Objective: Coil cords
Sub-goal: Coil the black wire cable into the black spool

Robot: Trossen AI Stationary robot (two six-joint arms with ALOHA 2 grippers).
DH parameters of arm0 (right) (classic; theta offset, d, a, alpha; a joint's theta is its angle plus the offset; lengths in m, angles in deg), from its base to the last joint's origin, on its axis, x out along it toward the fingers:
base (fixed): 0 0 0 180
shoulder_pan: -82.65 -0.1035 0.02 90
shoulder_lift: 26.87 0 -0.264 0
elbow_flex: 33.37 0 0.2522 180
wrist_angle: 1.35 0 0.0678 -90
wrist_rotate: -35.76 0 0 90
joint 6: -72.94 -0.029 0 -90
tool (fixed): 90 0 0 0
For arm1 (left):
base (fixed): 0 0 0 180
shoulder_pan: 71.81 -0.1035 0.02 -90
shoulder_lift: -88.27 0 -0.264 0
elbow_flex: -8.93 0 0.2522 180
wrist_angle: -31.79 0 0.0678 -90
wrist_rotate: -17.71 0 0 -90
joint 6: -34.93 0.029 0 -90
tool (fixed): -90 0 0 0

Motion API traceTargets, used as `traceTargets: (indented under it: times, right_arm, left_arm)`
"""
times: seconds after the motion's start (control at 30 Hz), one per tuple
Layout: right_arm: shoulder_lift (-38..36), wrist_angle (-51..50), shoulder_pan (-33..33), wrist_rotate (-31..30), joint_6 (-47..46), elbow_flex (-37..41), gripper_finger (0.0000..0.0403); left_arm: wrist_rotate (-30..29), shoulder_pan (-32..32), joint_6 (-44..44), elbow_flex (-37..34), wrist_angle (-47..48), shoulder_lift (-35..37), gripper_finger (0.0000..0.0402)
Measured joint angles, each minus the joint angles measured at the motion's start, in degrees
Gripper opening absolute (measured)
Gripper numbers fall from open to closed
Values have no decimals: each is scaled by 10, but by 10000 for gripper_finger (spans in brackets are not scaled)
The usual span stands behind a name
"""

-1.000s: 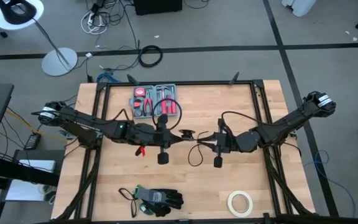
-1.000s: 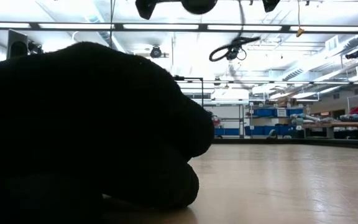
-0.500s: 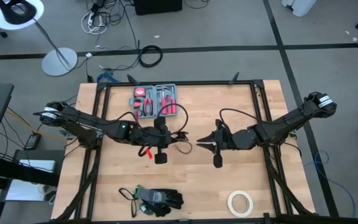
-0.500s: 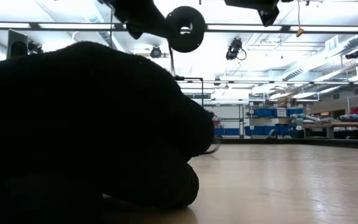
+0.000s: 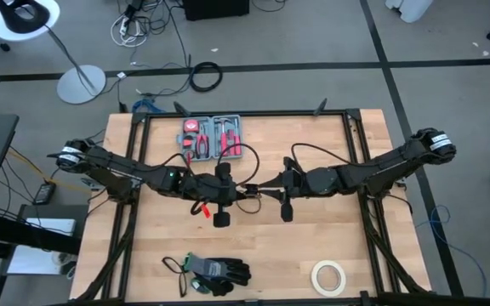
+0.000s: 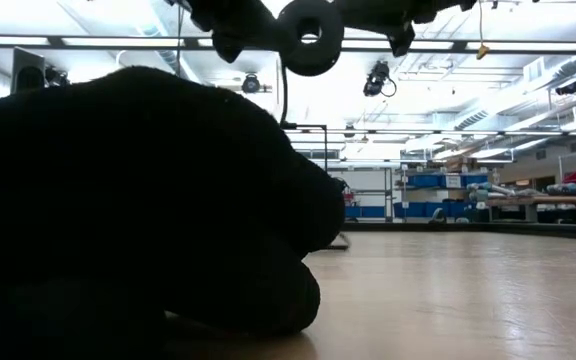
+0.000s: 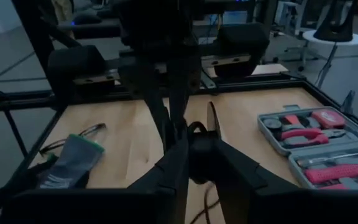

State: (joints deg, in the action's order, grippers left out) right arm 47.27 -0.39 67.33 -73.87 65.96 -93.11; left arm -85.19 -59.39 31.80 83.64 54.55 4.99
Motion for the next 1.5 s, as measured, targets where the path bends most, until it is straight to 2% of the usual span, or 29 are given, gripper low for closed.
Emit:
traceTargets:
  times: [0.5, 0.7, 0.77, 0.87, 0.97, 1.27, 1.4, 1.5]
  right_arm:
    - [39, 64, 38, 48, 21, -19, 75]
    - [52, 69, 48, 49, 21, -19, 72]
    - [54, 66, 49, 49, 21, -19, 60]
    - [61, 68, 49, 47, 24, -19, 18]
    - [62, 65, 49, 47, 31, -19, 8]
    - [57, 30, 48, 34, 21, -17, 3]
    - [55, 27, 48, 33, 21, -17, 2]
    - [50, 30, 45, 36, 36, -17, 1]
  left_arm:
    - [-12, 0, 31, 0, -25, 0, 0]
    - [-15, 0, 31, 0, -27, 0, 0]
    - [-16, 0, 33, 0, -29, 0, 0]
    - [-20, 0, 43, 0, -32, -1, 0]
    - [-23, 0, 43, -1, -29, -1, 3]
    - [-54, 0, -4, 1, -11, 10, 67]
    - [-48, -1, -29, 2, 10, 17, 89]
    - [-17, 0, -37, 2, 25, 25, 93]
